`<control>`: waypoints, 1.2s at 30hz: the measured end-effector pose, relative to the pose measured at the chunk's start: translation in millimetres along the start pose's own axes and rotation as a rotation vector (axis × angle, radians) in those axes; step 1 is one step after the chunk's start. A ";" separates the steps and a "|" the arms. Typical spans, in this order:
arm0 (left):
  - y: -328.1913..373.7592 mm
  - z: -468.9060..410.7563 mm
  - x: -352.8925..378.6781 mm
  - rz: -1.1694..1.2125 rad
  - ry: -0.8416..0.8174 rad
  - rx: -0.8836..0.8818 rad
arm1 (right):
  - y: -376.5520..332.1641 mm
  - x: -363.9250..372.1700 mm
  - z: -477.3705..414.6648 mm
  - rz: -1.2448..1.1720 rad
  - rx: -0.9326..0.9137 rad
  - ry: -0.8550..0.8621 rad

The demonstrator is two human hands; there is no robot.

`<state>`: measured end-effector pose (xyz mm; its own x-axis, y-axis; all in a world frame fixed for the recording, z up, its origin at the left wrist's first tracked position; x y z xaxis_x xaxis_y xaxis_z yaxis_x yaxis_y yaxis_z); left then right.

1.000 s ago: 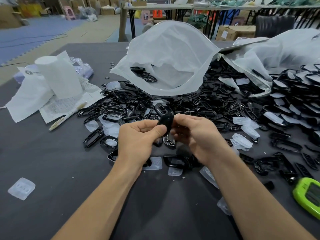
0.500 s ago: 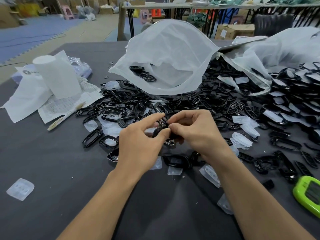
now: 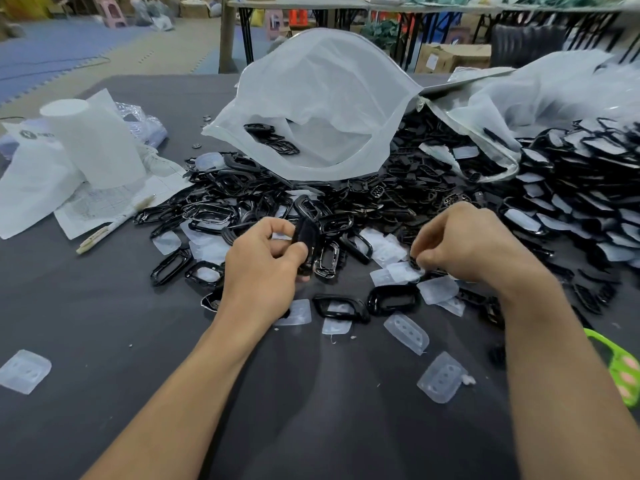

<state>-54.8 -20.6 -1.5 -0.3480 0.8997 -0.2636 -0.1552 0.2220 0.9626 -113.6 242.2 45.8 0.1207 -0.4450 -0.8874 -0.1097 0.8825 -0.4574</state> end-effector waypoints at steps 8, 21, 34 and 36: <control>-1.0 1.0 8.2 0.144 -0.090 -0.046 | -2.9 16.2 -0.1 0.047 -0.032 -0.056; 0.2 7.7 23.6 0.286 -0.195 -0.030 | -30.4 42.4 -2.3 -0.511 -0.163 0.156; -1.4 0.5 13.6 0.159 -0.058 -0.025 | -63.5 68.2 3.1 -1.039 -0.162 0.106; -2.5 -0.8 10.2 0.214 -0.007 -0.041 | -62.6 68.0 3.4 -1.078 -0.140 0.100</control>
<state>-58.8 -12.2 -6.7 -0.3710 0.9271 -0.0525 -0.1154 0.0101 0.9933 -95.2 157.2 14.3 0.1410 -0.9899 -0.0139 -0.1065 -0.0012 -0.9943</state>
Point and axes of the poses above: each hand's wrist, its own z-axis away from the middle knuckle, its own x-axis out of the palm, y = z × x, the point moved 6 cm from there along -z, towards the middle knuckle, and after that the axes turned 7 degrees about -x, right-handed, at the moved point
